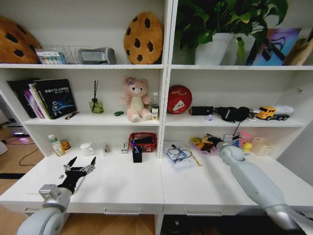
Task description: Organize the objects on the table.
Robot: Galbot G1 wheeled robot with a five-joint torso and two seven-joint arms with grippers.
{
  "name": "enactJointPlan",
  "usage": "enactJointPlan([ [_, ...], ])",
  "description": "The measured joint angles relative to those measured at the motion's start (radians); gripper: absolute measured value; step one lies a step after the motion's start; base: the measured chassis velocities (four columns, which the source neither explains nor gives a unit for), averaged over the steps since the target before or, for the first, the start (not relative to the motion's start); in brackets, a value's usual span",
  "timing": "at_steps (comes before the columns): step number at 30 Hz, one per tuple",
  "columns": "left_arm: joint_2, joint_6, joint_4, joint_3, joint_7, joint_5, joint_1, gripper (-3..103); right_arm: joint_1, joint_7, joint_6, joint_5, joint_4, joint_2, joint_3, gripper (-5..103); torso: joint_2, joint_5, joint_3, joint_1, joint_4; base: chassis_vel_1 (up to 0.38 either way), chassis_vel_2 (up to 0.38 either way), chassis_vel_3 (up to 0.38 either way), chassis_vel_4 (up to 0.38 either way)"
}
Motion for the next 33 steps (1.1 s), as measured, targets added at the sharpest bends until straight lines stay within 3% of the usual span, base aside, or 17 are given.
enactJointPlan([
  [14,0.000,0.000,0.000,0.000,0.000,0.000,0.000,100,0.138,0.009,0.049,-0.093,-0.207,0.075,-0.052,-1,0.000,0.0000,0.000,0.000,0.0002,0.000,0.000,0.000,0.000],
  [18,0.000,0.000,0.000,0.000,0.000,0.000,0.000,100,0.125,0.031,0.054,-0.118,-0.196,0.082,-0.050,20,0.000,0.0000,0.000,0.000,0.0002,0.000,0.000,0.000,0.000],
  [20,0.000,0.000,0.000,0.000,0.000,0.000,0.000,100,0.113,0.037,0.054,-0.119,-0.185,0.080,-0.047,20,0.000,-0.0001,0.000,0.000,0.0003,0.000,0.000,0.000,0.000],
  [21,0.000,0.000,0.000,0.000,0.000,0.000,0.000,100,0.093,0.051,0.054,-0.120,-0.166,0.076,-0.041,31,0.000,0.0003,0.000,0.000,0.0001,0.000,0.000,0.000,0.000],
  [22,0.000,0.000,0.000,0.000,0.000,0.000,0.000,100,0.093,0.051,0.054,-0.120,-0.166,0.076,-0.041,31,0.000,0.0003,0.000,0.000,0.0001,0.000,0.000,0.000,0.000],
  [23,0.000,0.000,0.000,0.000,0.000,0.000,0.000,100,0.078,0.069,0.054,-0.122,-0.147,0.072,-0.034,31,0.000,0.0003,0.000,0.000,0.0002,0.000,0.000,0.000,0.000],
  [24,0.000,0.000,0.000,0.000,0.000,0.000,0.000,100,0.044,0.110,0.049,-0.114,-0.089,0.062,-0.018,42,0.000,0.0001,0.000,0.000,0.0002,0.000,0.000,0.000,0.000],
  [26,0.000,0.000,0.000,0.000,0.000,0.000,0.000,100,0.017,0.140,0.033,-0.096,-0.038,0.053,-0.005,42,0.000,0.0002,0.000,0.000,0.0003,0.000,0.000,0.000,0.000],
  [28,0.000,0.000,0.000,0.000,0.000,0.000,0.000,100,-0.080,0.239,-0.033,0.007,0.167,0.018,0.045,54,0.000,0.0001,0.000,0.000,0.0002,0.000,0.000,0.000,0.000],
  [29,0.000,0.000,0.000,0.000,0.000,0.000,0.000,100,-0.080,0.239,-0.033,0.007,0.167,0.018,0.045,54,0.000,0.0001,0.000,0.000,0.0002,0.000,0.000,0.000,0.000],
  [32,0.000,0.000,0.000,0.000,0.001,0.000,0.000,100,-0.319,0.417,-0.126,0.153,0.533,-0.039,0.162,70,0.000,0.0006,0.000,0.000,0.0002,0.000,0.000,0.000,0.000],
  [33,0.000,0.000,0.000,0.000,0.001,0.000,0.000,100,-0.319,0.417,-0.126,0.153,0.533,-0.039,0.162,70,0.000,0.0006,0.000,0.000,0.0002,0.000,0.000,0.000,0.000],
])
